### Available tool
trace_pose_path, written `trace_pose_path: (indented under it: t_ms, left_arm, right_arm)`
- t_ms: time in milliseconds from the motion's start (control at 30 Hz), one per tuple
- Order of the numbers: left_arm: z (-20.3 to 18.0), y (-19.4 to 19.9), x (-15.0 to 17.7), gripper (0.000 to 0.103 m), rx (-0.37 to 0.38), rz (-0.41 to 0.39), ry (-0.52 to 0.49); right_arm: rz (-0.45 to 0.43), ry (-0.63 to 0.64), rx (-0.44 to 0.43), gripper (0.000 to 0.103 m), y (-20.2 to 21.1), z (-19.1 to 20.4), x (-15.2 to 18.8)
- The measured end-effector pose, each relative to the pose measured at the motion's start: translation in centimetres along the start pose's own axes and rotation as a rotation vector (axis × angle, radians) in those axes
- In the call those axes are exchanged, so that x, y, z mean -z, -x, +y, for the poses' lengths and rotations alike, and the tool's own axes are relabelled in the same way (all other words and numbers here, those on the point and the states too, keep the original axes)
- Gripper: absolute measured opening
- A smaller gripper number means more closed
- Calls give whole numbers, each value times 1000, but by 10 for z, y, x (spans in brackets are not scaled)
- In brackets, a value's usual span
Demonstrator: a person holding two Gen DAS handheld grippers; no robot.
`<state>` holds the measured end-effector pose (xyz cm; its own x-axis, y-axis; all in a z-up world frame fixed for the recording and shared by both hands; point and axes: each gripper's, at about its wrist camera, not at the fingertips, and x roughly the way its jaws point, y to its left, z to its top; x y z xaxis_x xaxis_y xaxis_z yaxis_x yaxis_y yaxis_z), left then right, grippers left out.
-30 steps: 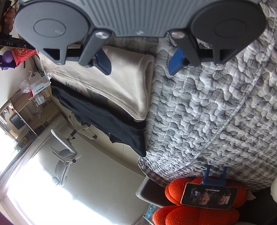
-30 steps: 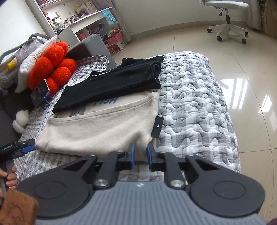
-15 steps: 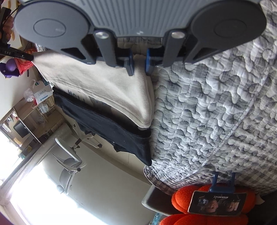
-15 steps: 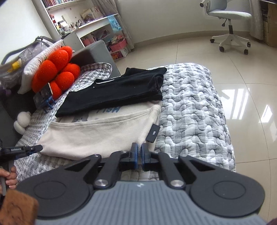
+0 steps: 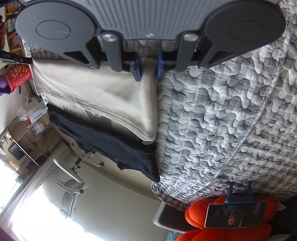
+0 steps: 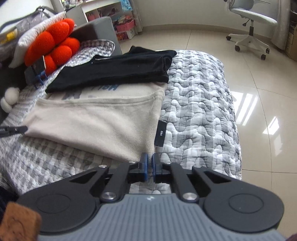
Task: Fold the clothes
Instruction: 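Open both grippers to release the folded cream garment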
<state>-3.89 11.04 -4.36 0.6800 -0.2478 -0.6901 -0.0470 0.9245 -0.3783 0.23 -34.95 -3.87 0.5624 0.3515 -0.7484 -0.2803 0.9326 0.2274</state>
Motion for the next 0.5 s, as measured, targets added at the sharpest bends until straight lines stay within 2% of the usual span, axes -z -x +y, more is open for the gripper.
trace_pose_path:
  t_ms: [100, 133, 200, 267, 333, 400, 500]
  left_arm:
    - [0, 2, -1, 28, 3, -4, 7]
    - [0, 2, -2, 33, 0, -8, 9]
    - [1, 4, -4, 39, -15, -18, 11]
    - [1, 6, -7, 41, -50, -37, 1]
    - [-2, 10, -10, 42, -90, -69, -22]
    - [-7, 15, -13, 42, -97, -104, -40]
    - [-21, 19, -10, 44, -70, -133, -96]
  right_arm:
    - [25, 33, 14, 13, -4, 4, 2]
    - [15, 28, 14, 14, -3, 3, 1]
    - [-16, 24, 27, 19, 2, 2, 0]
    - [-64, 40, 52, 32, 5, 6, -2]
    - [-102, 83, 91, 33, 6, 13, -3]
    - [-140, 133, 124, 33, 7, 22, -5]
    - [-166, 162, 79, 33, 6, 34, -10]
